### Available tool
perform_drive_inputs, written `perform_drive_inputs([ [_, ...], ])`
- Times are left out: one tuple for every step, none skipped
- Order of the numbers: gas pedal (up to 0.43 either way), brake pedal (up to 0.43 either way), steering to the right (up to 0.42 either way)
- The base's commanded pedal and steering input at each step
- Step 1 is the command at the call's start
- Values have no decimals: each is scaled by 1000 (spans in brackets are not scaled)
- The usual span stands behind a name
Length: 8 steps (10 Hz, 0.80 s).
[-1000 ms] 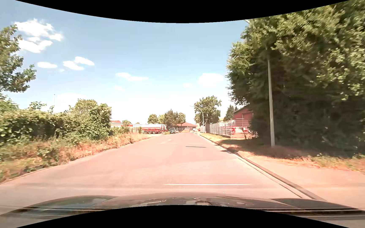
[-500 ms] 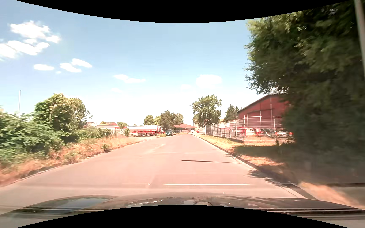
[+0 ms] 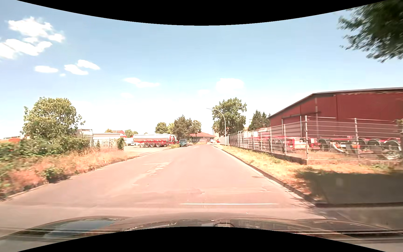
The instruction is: Follow the waypoints while adhering to traffic rules and regulations
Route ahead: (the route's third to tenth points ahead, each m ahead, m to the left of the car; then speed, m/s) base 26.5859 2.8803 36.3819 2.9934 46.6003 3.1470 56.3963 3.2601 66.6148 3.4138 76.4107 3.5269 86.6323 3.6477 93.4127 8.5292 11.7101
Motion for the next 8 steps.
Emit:
perform_drive_inputs([
  [209,0,2],
  [209,0,-3],
  [209,0,-4],
  [209,0,-3],
  [209,0,-5],
  [209,0,-5],
  [209,0,-4],
  [209,0,-5],
])
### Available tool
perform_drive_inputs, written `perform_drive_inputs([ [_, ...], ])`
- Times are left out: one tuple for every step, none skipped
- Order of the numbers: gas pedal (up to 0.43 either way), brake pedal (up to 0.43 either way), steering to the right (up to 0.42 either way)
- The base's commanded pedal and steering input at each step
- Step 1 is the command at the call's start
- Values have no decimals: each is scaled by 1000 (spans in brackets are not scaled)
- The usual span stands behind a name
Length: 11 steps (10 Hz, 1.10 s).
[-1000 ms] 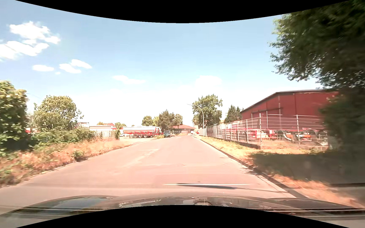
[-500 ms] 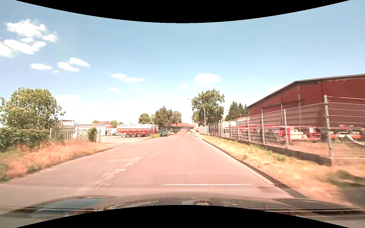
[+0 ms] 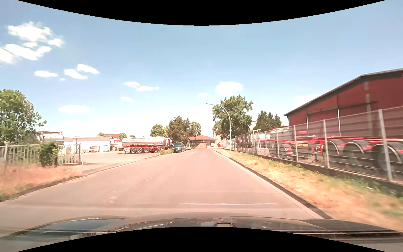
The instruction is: Follow the waypoints while adhering to traffic rules and regulations
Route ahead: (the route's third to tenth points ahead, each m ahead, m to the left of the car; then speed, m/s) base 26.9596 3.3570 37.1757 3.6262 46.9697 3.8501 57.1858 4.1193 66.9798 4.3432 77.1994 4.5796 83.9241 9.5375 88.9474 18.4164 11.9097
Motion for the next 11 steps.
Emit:
perform_drive_inputs([
  [209,0,-5],
  [209,0,-4],
  [209,0,-2],
  [209,0,-3],
  [209,0,-3],
  [209,0,-2],
  [189,0,-2],
  [177,0,-2],
  [177,0,-2],
  [177,0,-2],
  [177,0,-2],
])
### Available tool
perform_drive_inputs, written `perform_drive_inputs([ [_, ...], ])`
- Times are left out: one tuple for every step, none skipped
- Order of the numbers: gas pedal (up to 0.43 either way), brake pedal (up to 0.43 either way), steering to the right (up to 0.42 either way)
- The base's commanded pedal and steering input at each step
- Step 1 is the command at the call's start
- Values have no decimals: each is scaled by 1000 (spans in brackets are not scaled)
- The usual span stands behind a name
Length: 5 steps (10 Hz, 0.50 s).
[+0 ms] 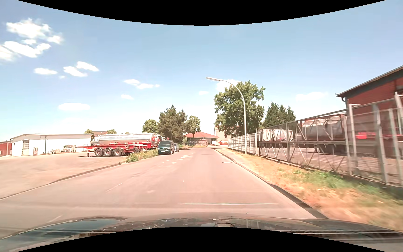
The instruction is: Follow the waypoints while adhering to traffic rules and regulations
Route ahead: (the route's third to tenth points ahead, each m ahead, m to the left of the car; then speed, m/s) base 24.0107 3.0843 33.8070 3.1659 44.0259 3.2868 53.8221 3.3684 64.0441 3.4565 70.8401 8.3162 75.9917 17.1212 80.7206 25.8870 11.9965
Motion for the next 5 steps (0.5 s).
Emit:
perform_drive_inputs([
  [177,0,-2],
  [169,0,-2],
  [157,0,-2],
  [138,0,-1],
  [130,0,-1],
])
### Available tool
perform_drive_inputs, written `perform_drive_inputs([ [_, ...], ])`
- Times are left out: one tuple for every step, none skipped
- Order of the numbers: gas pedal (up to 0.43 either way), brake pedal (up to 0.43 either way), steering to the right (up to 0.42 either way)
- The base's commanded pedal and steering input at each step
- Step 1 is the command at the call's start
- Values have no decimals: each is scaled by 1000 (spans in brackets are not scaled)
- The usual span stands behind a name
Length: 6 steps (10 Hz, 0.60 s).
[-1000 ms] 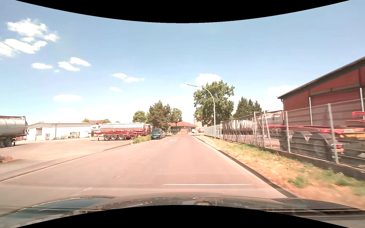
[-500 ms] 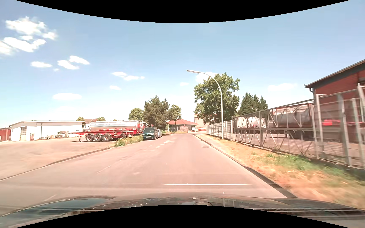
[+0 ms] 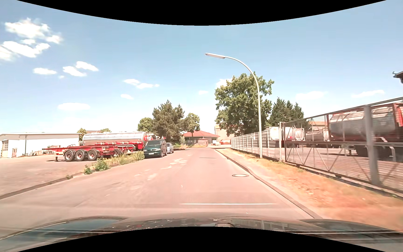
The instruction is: Follow the waypoints while adhering to traffic rules and regulations
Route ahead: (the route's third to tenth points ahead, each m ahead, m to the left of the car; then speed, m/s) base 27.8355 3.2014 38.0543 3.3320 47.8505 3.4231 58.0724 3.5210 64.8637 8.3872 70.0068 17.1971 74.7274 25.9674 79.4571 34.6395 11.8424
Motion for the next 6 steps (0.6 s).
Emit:
perform_drive_inputs([
  [130,0,-1],
  [130,0,-1],
  [130,0,-1],
  [118,0,-1],
  [118,0,-1],
  [118,0,-1],
])
